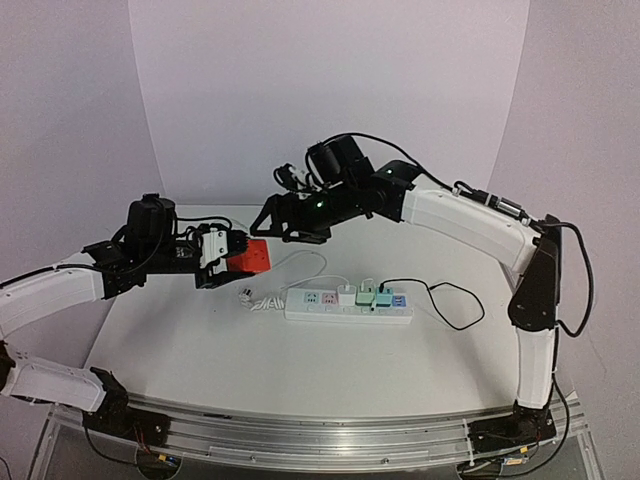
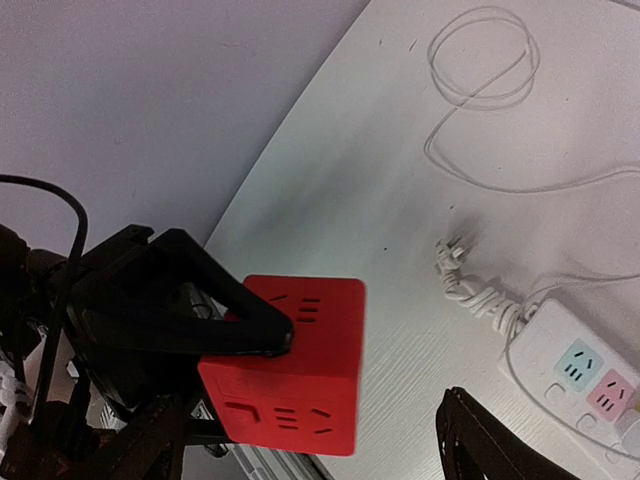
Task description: Insert the plug
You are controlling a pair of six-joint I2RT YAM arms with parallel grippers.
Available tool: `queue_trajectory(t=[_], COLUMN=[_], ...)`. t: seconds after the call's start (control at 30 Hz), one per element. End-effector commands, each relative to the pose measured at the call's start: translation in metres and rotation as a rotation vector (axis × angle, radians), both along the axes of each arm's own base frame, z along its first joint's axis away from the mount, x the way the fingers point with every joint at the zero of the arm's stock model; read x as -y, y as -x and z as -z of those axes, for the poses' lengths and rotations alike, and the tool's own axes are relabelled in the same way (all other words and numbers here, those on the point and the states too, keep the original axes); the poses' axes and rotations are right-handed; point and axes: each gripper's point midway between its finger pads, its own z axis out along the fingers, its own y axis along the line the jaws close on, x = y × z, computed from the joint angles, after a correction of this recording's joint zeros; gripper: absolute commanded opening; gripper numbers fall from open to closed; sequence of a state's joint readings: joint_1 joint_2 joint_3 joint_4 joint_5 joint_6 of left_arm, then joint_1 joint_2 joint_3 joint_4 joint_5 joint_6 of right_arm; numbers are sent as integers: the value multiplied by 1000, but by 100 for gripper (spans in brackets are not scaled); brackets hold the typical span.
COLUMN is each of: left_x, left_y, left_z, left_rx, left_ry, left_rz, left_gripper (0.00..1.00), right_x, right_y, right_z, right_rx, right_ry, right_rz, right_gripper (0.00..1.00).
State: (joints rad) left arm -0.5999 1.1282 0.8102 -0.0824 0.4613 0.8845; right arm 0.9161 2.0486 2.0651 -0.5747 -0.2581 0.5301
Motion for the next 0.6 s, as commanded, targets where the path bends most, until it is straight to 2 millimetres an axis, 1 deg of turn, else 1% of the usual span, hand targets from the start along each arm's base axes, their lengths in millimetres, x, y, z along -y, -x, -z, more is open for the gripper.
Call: queue_trajectory(t=[0.0,0.07,0.13,0.17,0.23,0.3,0.37,0.47,0.5,0.53,0.57], left_x=[16,19,21,23,25,26,26,26,25,24,24], left_y=[-9,-9,-9,-7,-5,-4,-6,-10,-12,-15,-18], left_z=[-36,-37,-37,-37,-37,-38,-37,-37,-36,-36,-36], left_rx=[135,129,124,124,120,115,109,106,105,104,102], left_ry=[92,99,105,107,110,112,112,108,106,104,103], left_rz=[23,25,27,32,40,38,26,5,-6,-20,-38], left_gripper=[0,0,0,0,0,0,0,0,0,0,0], right_x=[-11,-13,-14,-15,-21,-30,-35,-33,-33,-32,-32], right_y=[11,13,11,9,7,8,9,7,8,8,9], right_z=[-16,-3,16,21,24,23,22,22,22,22,23], right_rx=[3,8,11,5,4,27,44,52,53,51,46], right_ry=[-39,-3,41,49,50,44,43,50,51,52,53], right_rz=[-25,-28,-17,-10,-10,-28,-37,-24,-23,-23,-24], right_gripper=[83,83,83,82,79,71,57,46,45,48,54])
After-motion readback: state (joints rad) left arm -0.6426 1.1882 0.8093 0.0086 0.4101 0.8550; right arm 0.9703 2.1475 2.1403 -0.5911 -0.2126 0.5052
